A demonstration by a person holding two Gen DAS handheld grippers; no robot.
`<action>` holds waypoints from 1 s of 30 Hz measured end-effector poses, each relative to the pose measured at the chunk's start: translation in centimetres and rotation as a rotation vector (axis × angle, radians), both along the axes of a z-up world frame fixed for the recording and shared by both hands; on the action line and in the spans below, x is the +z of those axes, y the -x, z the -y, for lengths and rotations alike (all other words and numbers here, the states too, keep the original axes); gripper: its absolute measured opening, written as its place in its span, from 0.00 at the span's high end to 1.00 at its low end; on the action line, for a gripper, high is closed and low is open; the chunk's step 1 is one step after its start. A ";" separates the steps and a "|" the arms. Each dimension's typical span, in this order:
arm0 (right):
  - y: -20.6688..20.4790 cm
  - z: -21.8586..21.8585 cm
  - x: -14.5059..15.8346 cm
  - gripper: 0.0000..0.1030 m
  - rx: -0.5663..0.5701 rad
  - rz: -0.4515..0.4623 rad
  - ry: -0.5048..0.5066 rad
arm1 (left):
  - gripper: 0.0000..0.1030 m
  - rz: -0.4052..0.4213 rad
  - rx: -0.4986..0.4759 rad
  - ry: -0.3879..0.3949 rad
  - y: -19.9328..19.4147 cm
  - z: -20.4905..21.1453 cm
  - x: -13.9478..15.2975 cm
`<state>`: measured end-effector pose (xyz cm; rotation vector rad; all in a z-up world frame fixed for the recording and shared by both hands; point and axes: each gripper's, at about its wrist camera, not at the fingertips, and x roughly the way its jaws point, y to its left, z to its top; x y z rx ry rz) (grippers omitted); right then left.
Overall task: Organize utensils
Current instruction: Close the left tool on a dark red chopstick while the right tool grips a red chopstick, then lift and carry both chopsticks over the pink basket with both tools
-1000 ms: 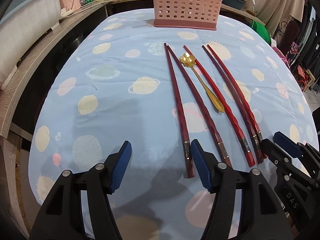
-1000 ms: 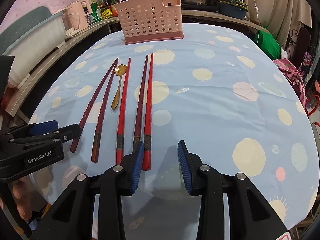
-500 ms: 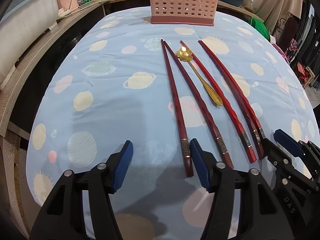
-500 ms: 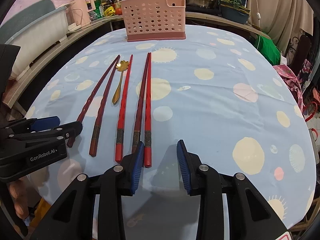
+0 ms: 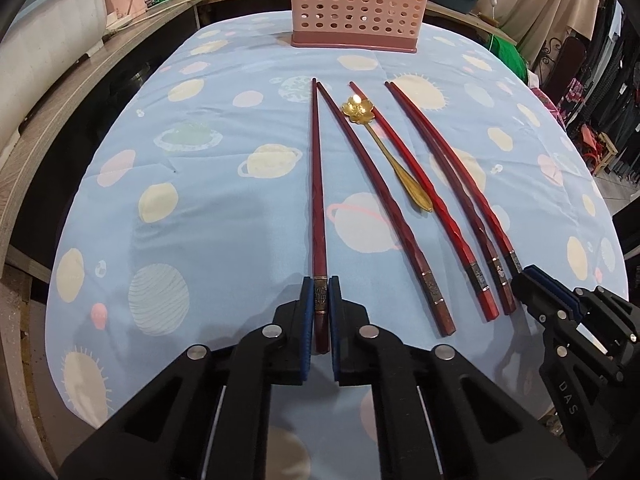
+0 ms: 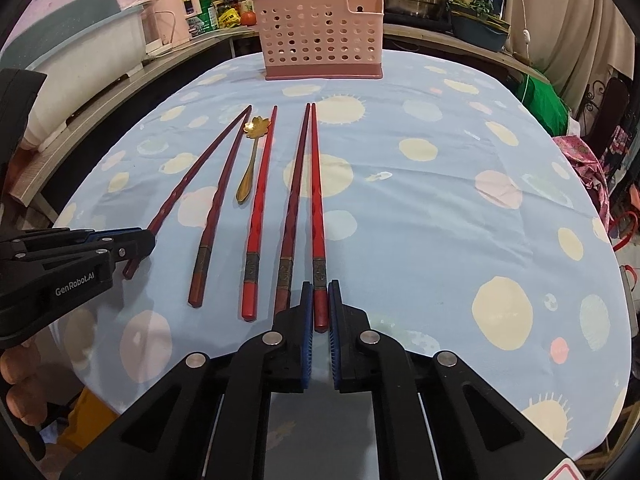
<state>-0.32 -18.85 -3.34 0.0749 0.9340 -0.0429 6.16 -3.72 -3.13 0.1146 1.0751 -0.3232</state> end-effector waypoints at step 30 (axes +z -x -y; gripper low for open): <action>-3.1 4.9 13.5 0.93 -0.045 0.298 -0.129 | 0.94 0.226 0.041 0.123 -4.0 -1.4 13.7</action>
